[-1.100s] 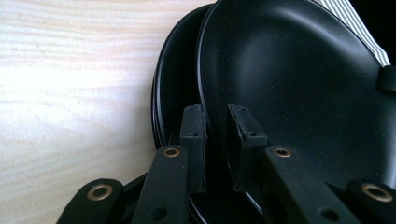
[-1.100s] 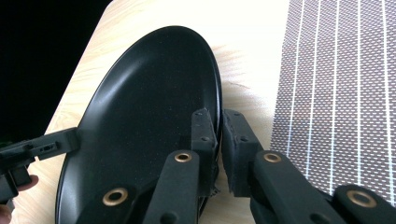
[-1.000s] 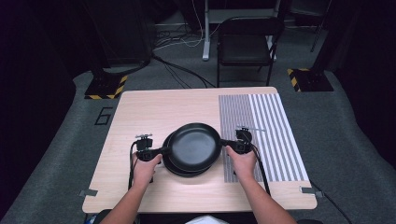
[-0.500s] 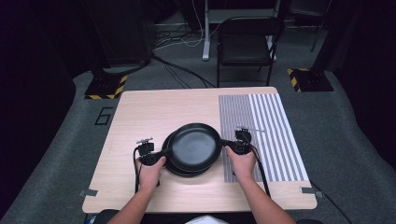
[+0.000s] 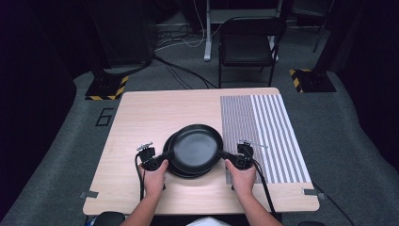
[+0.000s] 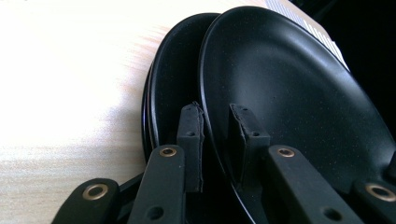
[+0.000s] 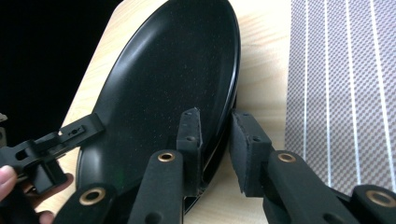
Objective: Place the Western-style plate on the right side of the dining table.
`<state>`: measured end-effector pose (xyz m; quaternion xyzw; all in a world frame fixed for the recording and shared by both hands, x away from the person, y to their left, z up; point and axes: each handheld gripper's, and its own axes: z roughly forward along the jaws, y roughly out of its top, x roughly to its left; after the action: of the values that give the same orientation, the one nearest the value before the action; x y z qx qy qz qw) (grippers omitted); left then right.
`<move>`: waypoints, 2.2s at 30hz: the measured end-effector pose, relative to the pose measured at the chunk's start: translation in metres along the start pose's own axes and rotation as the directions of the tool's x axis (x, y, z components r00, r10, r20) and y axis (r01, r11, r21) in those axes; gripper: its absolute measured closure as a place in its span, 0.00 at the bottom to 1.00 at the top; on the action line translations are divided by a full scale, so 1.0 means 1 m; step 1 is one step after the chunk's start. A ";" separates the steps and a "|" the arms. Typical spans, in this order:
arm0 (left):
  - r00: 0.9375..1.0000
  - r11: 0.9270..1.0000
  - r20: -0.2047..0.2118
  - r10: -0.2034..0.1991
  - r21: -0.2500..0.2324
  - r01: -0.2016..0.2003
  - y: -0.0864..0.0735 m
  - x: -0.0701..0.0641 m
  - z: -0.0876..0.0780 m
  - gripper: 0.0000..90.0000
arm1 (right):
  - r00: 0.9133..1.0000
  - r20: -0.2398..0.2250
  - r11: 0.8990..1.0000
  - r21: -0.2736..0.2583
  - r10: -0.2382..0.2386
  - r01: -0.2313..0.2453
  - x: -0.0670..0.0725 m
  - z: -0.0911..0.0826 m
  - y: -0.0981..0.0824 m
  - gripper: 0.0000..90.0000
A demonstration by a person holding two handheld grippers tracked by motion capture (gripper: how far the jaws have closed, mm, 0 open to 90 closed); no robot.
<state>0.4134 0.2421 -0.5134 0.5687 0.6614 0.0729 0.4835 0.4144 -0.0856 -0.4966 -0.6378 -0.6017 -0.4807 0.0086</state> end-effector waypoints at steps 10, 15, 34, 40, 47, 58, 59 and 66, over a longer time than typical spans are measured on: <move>0.999 0.998 0.017 -0.049 -0.030 0.050 -0.005 0.000 0.003 0.85 | 0.998 0.004 0.997 0.035 0.064 -0.064 0.001 0.005 0.001 0.84; 0.999 0.998 0.015 -0.048 -0.040 0.048 -0.004 0.000 0.004 0.85 | 0.996 0.006 0.995 0.032 0.089 -0.089 -0.001 0.011 0.007 0.86; 0.991 0.988 0.024 -0.130 -0.075 0.131 0.000 0.003 0.010 0.86 | 0.997 0.022 0.996 -0.059 0.073 -0.072 0.000 0.030 0.019 0.89; 0.991 0.988 0.033 -0.129 -0.084 0.132 -0.001 0.004 0.010 0.86 | 0.999 0.032 0.998 -0.053 0.041 -0.040 0.001 0.032 0.022 0.88; 0.985 0.982 0.061 -0.162 -0.087 0.167 0.000 0.010 0.009 0.88 | 0.999 0.004 0.998 -0.030 0.052 -0.052 -0.001 0.033 0.027 0.90; 0.984 0.983 0.077 -0.160 -0.083 0.166 0.003 0.013 0.006 0.89 | 0.999 -0.015 0.999 -0.016 0.047 -0.047 -0.003 0.034 0.028 0.90; 0.984 0.982 0.076 -0.160 -0.086 0.166 0.003 0.013 0.005 0.90 | 0.998 -0.022 0.998 -0.010 0.055 -0.055 -0.003 0.034 0.029 0.91; 0.986 0.982 0.064 -0.152 -0.100 0.158 0.008 0.015 -0.001 0.91 | 0.998 -0.046 0.999 0.019 0.050 -0.050 -0.002 0.038 0.029 0.91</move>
<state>0.4195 0.2578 -0.5159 0.4910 0.6850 0.0536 0.5355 0.4597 -0.0727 -0.5017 -0.6412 -0.5894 -0.4898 0.0401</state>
